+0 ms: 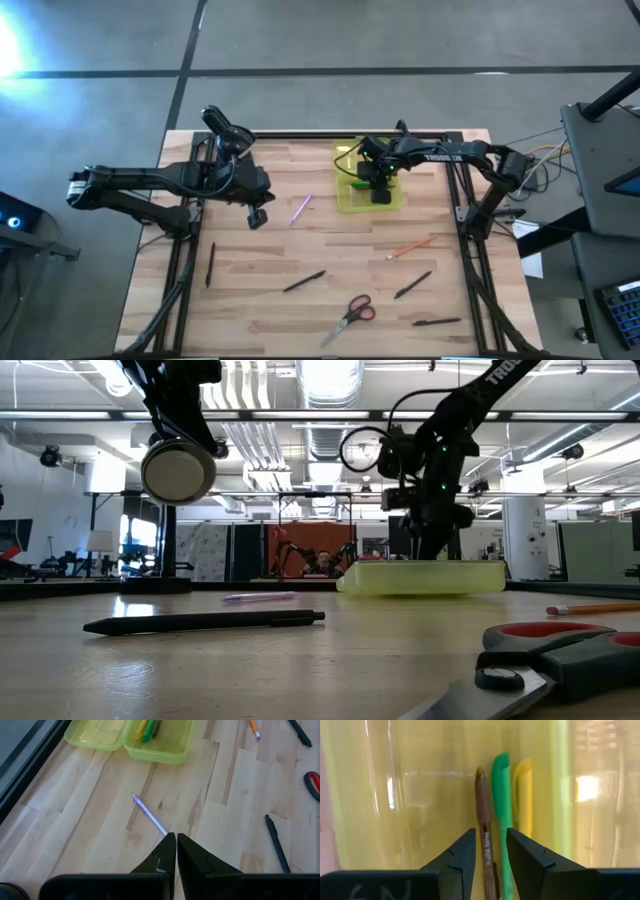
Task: Pick & place school supplies into a supply box
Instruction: Put the purple pen into the supply box
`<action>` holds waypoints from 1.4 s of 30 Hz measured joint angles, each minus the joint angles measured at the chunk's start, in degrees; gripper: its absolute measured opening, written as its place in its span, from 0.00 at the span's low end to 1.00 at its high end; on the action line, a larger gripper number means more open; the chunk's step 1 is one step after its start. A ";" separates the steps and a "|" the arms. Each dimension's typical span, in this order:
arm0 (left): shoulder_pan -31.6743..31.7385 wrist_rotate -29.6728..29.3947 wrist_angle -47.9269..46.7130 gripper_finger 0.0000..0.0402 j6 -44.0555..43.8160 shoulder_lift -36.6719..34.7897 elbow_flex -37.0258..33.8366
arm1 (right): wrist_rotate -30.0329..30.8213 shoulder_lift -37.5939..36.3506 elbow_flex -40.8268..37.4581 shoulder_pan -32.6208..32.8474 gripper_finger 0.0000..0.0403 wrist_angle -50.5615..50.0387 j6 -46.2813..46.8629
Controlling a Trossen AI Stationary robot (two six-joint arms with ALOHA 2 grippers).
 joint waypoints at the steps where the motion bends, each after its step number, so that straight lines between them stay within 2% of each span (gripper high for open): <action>1: 0.00 0.00 0.00 0.00 -0.06 0.00 0.00 | -0.07 -0.20 0.85 0.14 0.25 -0.37 0.91; 10: 0.00 -0.02 1.17 0.00 -0.42 0.46 -0.02 | -0.56 -2.95 9.94 0.57 0.20 -1.73 12.84; 15: 0.58 -1.24 9.33 0.00 -8.06 3.18 -2.88 | -0.54 -5.61 13.17 1.05 0.18 -1.79 21.94; 19: 0.52 2.15 15.31 0.01 -10.65 7.89 -5.61 | -0.55 -9.12 13.84 2.20 0.17 -1.88 26.06; 22: 0.65 2.22 17.79 0.05 -15.72 11.93 -7.01 | -0.54 -12.07 13.52 3.41 0.17 -2.01 26.73; 26: 1.48 1.29 22.39 0.18 -20.95 17.67 -8.57 | -0.07 -16.30 12.53 4.48 0.17 -2.20 27.93; 29: 2.39 3.24 23.70 0.25 -25.39 22.12 -8.85 | -0.01 -18.82 12.41 4.62 0.17 -2.31 29.68; 34: 2.75 4.90 24.00 0.26 -29.13 27.72 -8.83 | 0.39 -22.63 12.35 4.63 0.16 -2.32 31.47; 42: 2.73 4.69 24.02 0.26 -30.05 32.15 -8.81 | 1.77 -26.74 12.35 4.74 0.16 -3.74 31.82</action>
